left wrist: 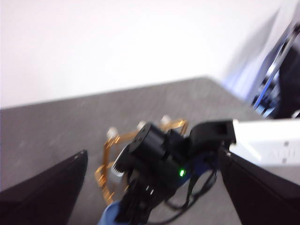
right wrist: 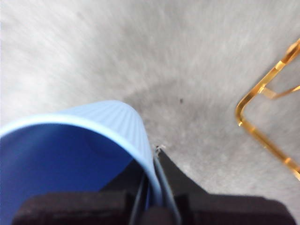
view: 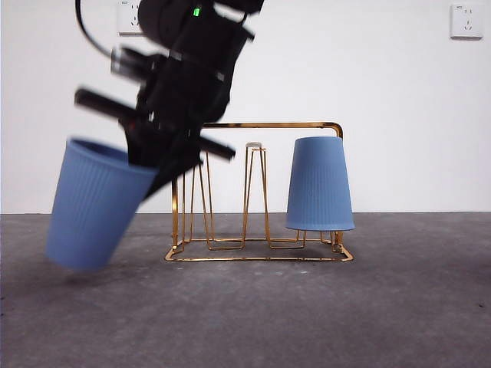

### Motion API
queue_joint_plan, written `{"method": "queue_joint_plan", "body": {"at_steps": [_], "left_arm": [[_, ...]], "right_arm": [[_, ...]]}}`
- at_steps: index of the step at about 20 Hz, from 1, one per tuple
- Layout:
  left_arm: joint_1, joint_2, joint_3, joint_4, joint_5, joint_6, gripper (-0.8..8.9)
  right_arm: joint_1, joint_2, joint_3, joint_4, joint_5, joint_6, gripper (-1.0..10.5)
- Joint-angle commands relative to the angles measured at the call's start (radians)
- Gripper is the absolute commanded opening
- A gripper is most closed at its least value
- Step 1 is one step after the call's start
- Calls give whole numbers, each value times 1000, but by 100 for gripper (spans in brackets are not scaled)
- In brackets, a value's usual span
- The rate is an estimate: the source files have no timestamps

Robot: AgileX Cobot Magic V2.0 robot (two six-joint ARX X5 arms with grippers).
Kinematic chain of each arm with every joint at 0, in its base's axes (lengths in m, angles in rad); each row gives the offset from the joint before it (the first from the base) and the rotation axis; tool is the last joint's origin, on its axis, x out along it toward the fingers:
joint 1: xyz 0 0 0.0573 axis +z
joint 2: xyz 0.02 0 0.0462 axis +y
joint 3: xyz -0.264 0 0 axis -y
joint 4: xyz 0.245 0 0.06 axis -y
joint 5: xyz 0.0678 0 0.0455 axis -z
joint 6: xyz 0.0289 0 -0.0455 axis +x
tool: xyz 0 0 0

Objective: Pick up cup 1,put cup 1 in the cup rack,pick up cup 2,put cup 2 in the cup rack

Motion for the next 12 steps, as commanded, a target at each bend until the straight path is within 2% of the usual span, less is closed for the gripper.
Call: {"method": "queue_joint_plan", "body": {"at_steps": [1, 8, 12], "left_arm": [[1, -10, -5, 95, 5, 29, 468], [1, -11, -5, 363, 158, 31, 468], [1, -5, -5, 515, 233, 31, 467]], "right_arm": [[3, -126, -4, 17, 2, -23, -16], [3, -474, -4, 52, 151, -95, -16], [3, -669, -4, 132, 192, -136, -16]]}}
